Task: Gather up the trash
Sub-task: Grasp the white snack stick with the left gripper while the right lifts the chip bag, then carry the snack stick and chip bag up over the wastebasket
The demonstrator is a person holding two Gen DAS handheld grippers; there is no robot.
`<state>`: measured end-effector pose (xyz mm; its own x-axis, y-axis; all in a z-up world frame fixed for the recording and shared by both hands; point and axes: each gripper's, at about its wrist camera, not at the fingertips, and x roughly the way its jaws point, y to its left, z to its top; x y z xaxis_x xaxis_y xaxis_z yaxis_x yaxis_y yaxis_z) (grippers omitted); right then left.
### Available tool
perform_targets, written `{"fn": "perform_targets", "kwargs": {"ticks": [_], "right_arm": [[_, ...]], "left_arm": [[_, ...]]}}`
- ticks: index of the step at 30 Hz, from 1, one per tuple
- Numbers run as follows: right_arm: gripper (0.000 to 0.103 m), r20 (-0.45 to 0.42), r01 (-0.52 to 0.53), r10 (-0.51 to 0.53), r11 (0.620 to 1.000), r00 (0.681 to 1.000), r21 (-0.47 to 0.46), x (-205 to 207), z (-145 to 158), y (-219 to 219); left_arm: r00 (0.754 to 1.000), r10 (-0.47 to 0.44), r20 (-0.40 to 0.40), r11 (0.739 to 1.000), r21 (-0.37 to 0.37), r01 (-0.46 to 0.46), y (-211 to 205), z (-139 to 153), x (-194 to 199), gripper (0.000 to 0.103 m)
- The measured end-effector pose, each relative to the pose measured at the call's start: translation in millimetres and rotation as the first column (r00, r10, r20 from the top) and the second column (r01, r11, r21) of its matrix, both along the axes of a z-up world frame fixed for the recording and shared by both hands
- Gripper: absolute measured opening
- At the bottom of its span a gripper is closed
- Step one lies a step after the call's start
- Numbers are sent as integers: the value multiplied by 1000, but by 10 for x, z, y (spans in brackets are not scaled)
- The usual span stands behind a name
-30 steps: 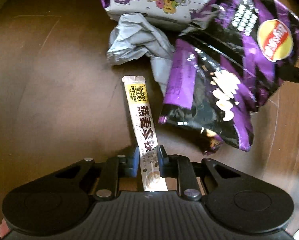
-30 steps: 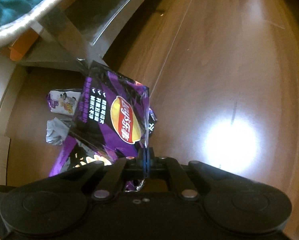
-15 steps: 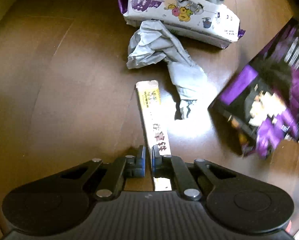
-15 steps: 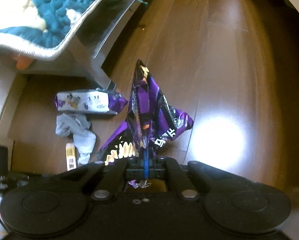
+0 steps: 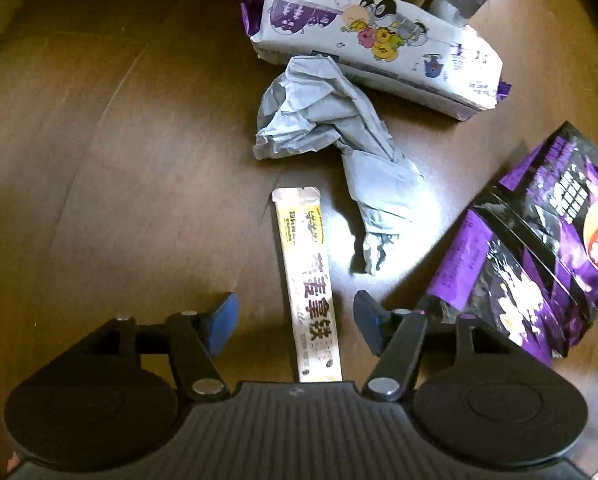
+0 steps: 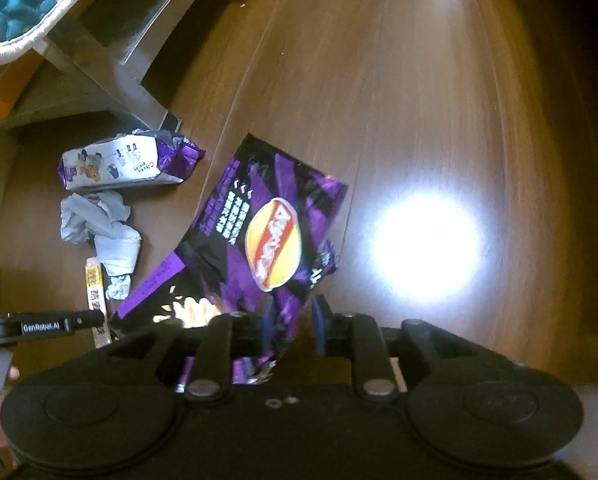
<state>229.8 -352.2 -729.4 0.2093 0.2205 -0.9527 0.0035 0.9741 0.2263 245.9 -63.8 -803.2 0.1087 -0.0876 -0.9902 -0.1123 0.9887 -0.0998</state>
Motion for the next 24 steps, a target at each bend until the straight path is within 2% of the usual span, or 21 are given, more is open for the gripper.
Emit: {"fn": "perform_targets", "kwargs": {"ticks": [2,6,8,13,14,15,16,17,18,20,23,24], "right_arm": [[54,-11,-6,6,1000,1000,8,35,-26,-41],[64,12,2,-2,1000,1000,21,111,-66,-143],[73,40,24,-26,999,999,40,188,-104,-173],[72,26,83,-85,993,996,85,340,-330,-131],[69,24,78,-80,994,996,78,350,-358,-104],[66,23,72,-74,995,997,72,353,-381,-77],[58,20,69,-70,995,997,70,353,-406,-53],[52,17,69,-70,995,997,66,354,-421,-35],[50,18,71,-72,995,997,63,354,-424,-10],[30,26,84,-86,994,996,70,355,-421,22],[12,35,88,-90,995,995,56,353,-352,74],[10,40,86,-88,995,995,53,338,-310,88]], "left_arm": [[1000,8,-6,1000,1,-8,-9,-40,46,63],[1000,9,-3,1000,13,-9,-68,-145,133,64],[1000,7,11,1000,30,-7,-107,-174,157,65],[1000,18,22,998,61,-19,-160,-163,174,60],[1000,16,22,997,80,-18,-170,-139,151,52],[1000,12,26,996,85,-14,-190,-118,145,38],[1000,1,30,997,82,-3,-213,-99,144,28],[1000,-6,24,997,77,4,-233,-87,142,23],[1000,-7,19,997,72,5,-248,-88,145,23],[1000,-16,22,997,79,14,-283,-87,150,22],[1000,-3,9,998,64,2,-268,-58,133,22],[1000,2,8,998,65,-3,-271,-54,118,22]]}}
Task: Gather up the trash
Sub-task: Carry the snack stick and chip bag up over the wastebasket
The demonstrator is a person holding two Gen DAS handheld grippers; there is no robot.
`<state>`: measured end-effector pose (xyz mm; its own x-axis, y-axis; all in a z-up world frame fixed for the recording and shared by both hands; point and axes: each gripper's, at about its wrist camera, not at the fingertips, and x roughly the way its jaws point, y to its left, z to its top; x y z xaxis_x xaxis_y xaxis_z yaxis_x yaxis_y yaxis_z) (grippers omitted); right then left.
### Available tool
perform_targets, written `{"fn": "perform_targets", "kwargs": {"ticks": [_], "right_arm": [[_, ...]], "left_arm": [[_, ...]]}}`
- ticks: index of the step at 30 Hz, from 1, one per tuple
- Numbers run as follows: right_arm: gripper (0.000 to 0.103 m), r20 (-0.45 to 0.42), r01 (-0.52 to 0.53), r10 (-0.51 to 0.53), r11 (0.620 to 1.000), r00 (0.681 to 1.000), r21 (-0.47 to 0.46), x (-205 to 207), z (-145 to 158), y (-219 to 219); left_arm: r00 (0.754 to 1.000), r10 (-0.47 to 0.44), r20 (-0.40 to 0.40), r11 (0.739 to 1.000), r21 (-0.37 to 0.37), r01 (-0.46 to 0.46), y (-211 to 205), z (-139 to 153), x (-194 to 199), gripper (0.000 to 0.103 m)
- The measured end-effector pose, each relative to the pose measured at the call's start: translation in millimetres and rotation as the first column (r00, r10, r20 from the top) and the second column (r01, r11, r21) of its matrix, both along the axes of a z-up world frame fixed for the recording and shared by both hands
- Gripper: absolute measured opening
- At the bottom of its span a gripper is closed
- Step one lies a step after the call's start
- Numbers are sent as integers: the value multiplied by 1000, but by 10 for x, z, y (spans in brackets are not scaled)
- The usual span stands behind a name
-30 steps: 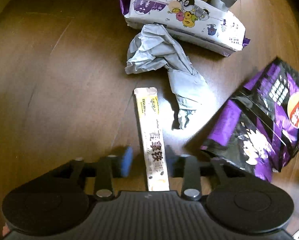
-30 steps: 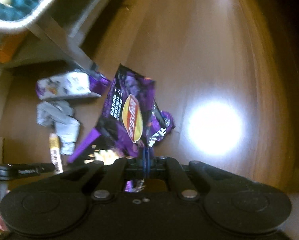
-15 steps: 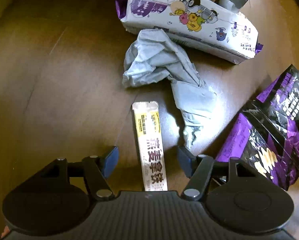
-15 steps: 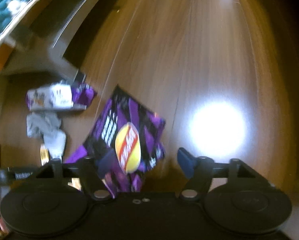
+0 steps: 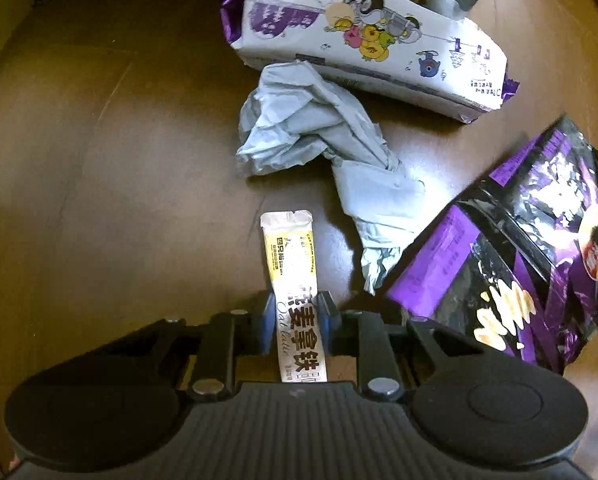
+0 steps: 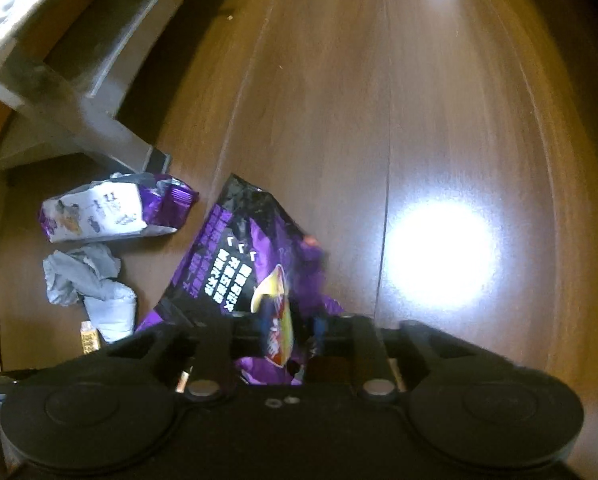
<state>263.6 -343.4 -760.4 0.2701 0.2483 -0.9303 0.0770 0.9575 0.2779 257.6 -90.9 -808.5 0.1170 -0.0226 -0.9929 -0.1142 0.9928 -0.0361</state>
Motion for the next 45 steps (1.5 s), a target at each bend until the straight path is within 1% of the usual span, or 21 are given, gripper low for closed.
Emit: {"fn": "perform_targets", "kwargs": {"ticks": [3,8,12,15,18,20,22,24,25,26,30,33,35,38,40,43,45], "right_arm": [[6,16,-11,11,999,1000,-36,-69,153,40],[3,51,6,-4,999,999,-52,-225,474,28],[2,83,-8,16,996,996,-89,-350,770,54],[2,108,-8,20,994,994,-112,-442,1043,61],[1,132,-8,26,991,991,-131,-529,1390,59],[1,146,-2,22,991,989,-134,-567,1681,54],[1,164,3,21,990,986,-140,-585,1991,56],[1,186,5,21,990,982,-139,-591,2361,51],[1,198,7,21,990,980,-140,-588,2550,46],[1,212,10,20,990,977,-140,-581,2780,46],[1,264,23,15,990,964,-142,-562,3599,27],[1,314,19,29,989,949,-150,-547,4225,43],[1,357,8,51,987,933,-161,-526,4669,50],[1,416,4,62,988,907,-156,-439,5231,49],[1,460,12,54,990,886,-138,-359,5574,58],[1,530,19,49,992,846,-122,-245,6086,92],[1,574,24,37,995,818,-99,-141,6415,110]], "left_arm": [[1000,16,2,1000,-11,-16,29,82,-57,22],[998,65,12,997,-53,-65,160,271,-164,22],[995,100,31,993,-74,-97,292,539,-274,22],[991,122,51,989,-95,-117,389,808,-309,22],[987,141,80,984,-122,-131,465,1299,-352,22],[983,150,104,981,-141,-135,513,1652,-334,22],[979,151,135,980,-149,-130,546,2091,-325,22],[975,150,163,980,-157,-125,557,2497,-299,22],[973,152,176,979,-161,-124,577,2745,-281,22],[971,151,187,980,-160,-121,574,2942,-263,22],[962,118,246,984,-157,-81,594,3857,-179,22],[952,106,288,986,-157,-62,611,4456,-105,22],[943,102,317,986,-157,-54,643,4871,-55,22],[931,102,351,986,-156,-49,700,5402,35,22],[924,114,365,983,-177,-51,763,5723,96,22],[911,116,395,979,-198,-39,839,6194,250,22],[899,104,426,980,-201,-18,849,6436,319,22]]}}
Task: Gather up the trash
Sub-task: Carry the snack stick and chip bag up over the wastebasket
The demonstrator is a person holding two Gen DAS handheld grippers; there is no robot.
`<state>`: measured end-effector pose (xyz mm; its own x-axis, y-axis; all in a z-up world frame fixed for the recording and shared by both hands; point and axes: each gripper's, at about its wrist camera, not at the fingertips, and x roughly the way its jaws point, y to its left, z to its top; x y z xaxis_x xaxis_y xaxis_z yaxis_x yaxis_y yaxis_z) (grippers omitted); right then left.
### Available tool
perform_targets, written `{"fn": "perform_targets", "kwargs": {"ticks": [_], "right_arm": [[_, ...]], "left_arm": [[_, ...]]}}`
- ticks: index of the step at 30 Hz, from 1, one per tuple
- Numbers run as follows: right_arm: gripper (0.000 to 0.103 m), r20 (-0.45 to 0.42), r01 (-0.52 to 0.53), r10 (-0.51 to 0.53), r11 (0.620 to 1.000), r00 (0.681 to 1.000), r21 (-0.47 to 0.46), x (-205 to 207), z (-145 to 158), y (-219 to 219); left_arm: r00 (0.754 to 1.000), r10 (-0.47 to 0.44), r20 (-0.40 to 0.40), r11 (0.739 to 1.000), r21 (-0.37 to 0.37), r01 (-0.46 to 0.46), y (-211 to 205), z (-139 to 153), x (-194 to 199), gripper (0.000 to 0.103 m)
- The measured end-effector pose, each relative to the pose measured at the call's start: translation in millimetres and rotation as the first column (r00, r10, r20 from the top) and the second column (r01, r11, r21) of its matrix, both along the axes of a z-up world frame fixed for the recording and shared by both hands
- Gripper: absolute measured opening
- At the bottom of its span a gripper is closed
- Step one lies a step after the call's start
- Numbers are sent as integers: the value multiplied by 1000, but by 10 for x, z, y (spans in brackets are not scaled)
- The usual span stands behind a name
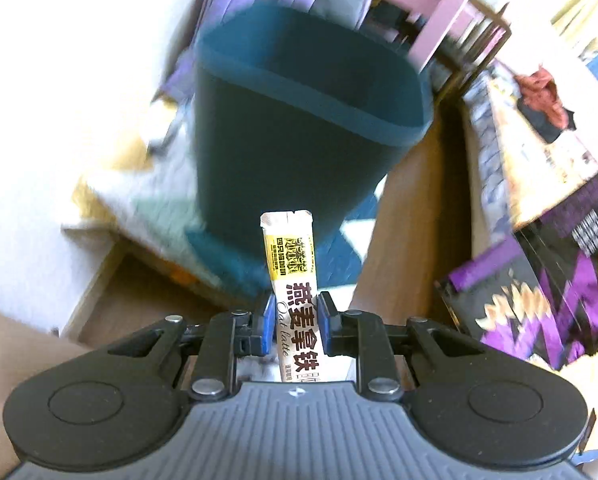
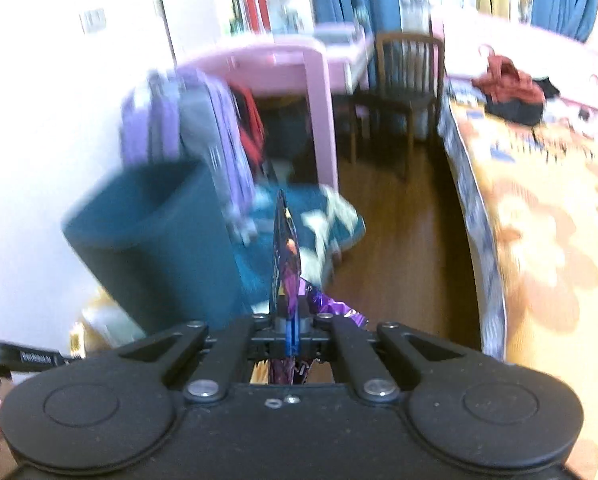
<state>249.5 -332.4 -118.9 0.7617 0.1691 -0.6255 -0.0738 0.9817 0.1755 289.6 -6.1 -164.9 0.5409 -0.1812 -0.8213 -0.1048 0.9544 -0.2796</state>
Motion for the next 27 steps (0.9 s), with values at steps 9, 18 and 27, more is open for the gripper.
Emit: {"fn": "perform_targets", "kwargs": {"ticks": [9,18,27], "right_arm": [[1,166,-84,86,996,982,-16,557,1024,416],[1,203,-148,173,980,964,-131,1229,1247,1237],[1,96,-203,224,960,970,-193,1596,811,1974]], "left_arm": [[988,-95,120,995,23,93,123,1027,717,22],[985,-111,132,988,118,96,241,1168,1638,22],[992,-120,36,981,158,112,407,678,2068,22]]}}
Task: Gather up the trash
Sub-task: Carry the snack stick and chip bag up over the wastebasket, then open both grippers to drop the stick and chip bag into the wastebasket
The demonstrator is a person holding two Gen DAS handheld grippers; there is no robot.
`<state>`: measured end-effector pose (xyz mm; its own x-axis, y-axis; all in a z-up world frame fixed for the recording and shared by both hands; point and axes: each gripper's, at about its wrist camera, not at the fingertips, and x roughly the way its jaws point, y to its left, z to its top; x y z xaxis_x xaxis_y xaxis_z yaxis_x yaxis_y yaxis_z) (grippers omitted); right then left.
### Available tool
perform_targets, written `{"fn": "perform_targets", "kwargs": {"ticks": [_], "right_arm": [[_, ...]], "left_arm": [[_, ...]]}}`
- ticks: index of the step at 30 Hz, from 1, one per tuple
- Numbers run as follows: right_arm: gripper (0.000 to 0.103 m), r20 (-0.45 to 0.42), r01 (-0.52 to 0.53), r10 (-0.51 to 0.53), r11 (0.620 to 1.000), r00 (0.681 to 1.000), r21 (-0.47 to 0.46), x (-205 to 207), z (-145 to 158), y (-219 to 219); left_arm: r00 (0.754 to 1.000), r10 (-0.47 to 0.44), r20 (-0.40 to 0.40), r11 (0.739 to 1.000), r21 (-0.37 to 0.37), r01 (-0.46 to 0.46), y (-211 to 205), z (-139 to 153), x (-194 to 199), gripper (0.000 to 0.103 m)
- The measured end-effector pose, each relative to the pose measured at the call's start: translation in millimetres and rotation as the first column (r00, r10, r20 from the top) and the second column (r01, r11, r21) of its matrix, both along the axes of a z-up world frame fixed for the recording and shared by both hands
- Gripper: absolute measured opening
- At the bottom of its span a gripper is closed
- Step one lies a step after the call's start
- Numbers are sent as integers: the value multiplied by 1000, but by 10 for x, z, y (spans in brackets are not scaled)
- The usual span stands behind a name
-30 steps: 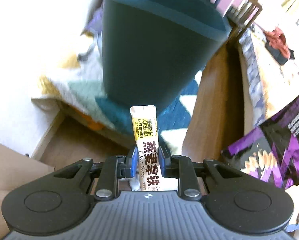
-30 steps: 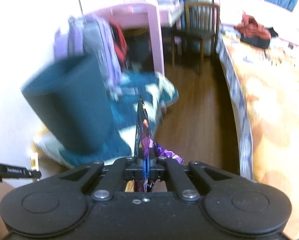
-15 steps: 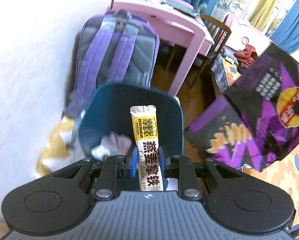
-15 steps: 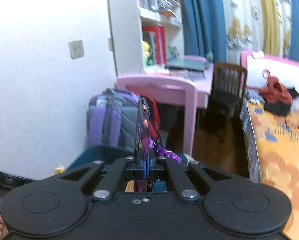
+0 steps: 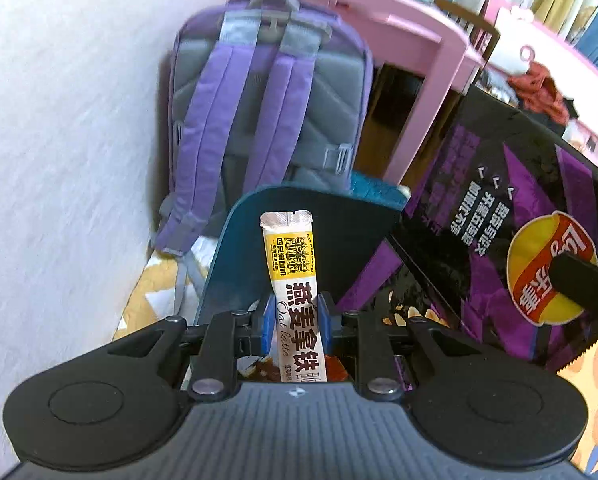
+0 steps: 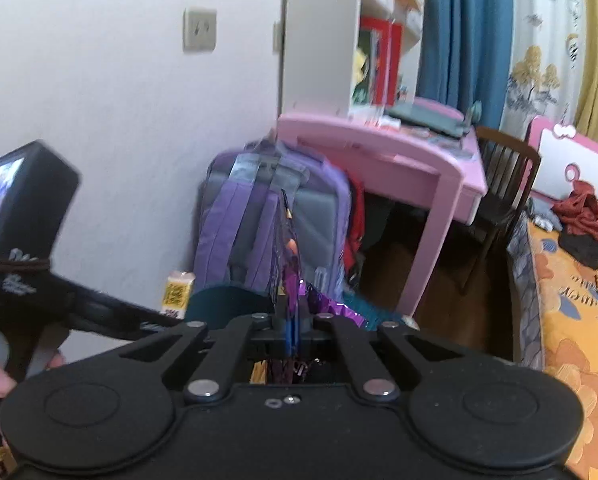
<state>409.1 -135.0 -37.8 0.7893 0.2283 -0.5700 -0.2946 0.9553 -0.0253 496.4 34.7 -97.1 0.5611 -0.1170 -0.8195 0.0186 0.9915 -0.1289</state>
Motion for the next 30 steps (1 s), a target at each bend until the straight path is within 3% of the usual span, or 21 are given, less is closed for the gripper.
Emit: {"fn": "perform_targets", "kwargs": {"ticks": [7,11,13,15,16,19,20,22,24,30], "right_arm": [[4,-159,49,-47,999,986,8,140,-386,158],[18,-245,102,-90,994,965,38,199,-528,122],[17,-284,115,-92,991,955,66,197,-571,89],[27,-296,125,-98,989,950,73,166,-579,80],[37,-299,128,-104,990,949,60,163,-578,87],[37,-292,102,-92,995,952,21,103,-589,118],[38,-290,94,-85,995,953,17,71,-581,124],[41,-293,89,-77,996,953,26,75,-566,106],[43,-295,86,-69,995,953,42,44,-546,84],[51,-286,60,-33,995,958,85,-143,-392,3]], "left_arm": [[996,6,-84,1000,-19,-8,64,-360,137,22],[991,-2,-135,1000,-16,0,41,-515,277,22],[987,-6,-159,1000,-7,5,16,-586,349,22],[983,5,-183,1000,-10,-7,20,-653,395,22],[981,13,-193,1000,-14,-16,31,-683,410,22],[974,30,-223,999,-31,-38,69,-726,404,22],[974,34,-226,998,-43,-45,91,-723,390,25],[974,41,-224,996,-65,-57,134,-697,353,41],[979,53,-197,994,-82,-70,168,-620,279,70],[994,48,-94,996,-69,-55,114,-240,2,71]]}}
